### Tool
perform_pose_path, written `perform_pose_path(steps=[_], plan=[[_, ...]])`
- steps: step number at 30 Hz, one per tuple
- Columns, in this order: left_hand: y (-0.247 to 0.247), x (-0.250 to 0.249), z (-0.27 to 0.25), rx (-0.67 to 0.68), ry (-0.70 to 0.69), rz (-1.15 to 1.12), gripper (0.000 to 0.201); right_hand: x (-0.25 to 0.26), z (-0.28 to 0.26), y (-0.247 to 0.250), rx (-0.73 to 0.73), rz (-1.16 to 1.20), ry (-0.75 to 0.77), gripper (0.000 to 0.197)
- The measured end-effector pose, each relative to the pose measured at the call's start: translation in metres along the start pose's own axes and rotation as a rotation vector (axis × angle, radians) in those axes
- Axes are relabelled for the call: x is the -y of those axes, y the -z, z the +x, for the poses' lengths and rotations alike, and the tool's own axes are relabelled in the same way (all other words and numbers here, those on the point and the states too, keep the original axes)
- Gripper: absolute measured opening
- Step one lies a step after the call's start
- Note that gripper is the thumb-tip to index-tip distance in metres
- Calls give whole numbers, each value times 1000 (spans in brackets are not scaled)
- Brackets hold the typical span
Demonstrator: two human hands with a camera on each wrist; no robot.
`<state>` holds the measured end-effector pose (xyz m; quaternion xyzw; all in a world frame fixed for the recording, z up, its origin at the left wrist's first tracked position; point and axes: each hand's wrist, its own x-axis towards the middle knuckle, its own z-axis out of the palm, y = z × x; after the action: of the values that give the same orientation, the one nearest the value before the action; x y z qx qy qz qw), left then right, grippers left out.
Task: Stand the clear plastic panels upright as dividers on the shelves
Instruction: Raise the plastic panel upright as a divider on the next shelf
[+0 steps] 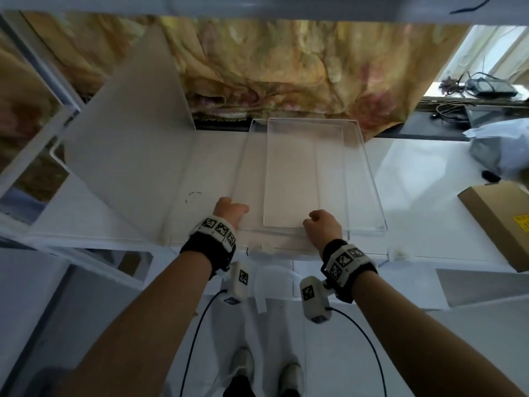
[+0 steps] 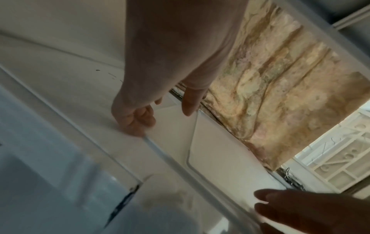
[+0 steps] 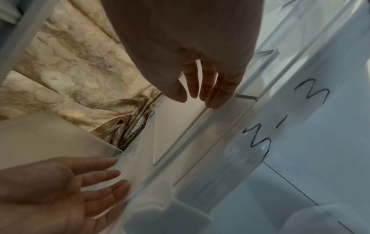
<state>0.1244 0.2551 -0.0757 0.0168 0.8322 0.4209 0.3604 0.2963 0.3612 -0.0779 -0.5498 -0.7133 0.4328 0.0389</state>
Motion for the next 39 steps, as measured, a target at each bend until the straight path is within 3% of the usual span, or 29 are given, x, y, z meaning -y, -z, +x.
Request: perform_pose_path(steps=[6, 10, 12, 16, 27, 29, 31, 35, 39], plan=[[7, -9, 15, -21, 12, 231, 77, -2, 2, -3, 23, -123, 33, 50], [8, -12, 29, 19, -3, 301, 59, -4, 8, -2, 19, -233, 60, 49], [6, -16, 30, 47, 14, 240, 53, -3, 12, 1, 12, -239, 37, 47], [0, -19, 33, 80, 83, 50, 62, -1, 16, 0, -3, -226, 13, 45], [1, -17, 39, 138, 66, 148, 60, 1, 13, -11, 19, -237, 59, 46], [-1, -18, 39, 144, 5, 166, 44, -1, 13, -11, 17, -247, 74, 44], [-3, -21, 36, 130, -86, 118, 11, -3, 15, -8, -5, -229, 70, 39], [-11, -26, 35, 188, -109, -94, 21, -5, 17, 2, -65, -165, 12, 34], [-24, -31, 28, 347, 25, -226, 17, -7, 15, 4, -68, -153, 18, 33]])
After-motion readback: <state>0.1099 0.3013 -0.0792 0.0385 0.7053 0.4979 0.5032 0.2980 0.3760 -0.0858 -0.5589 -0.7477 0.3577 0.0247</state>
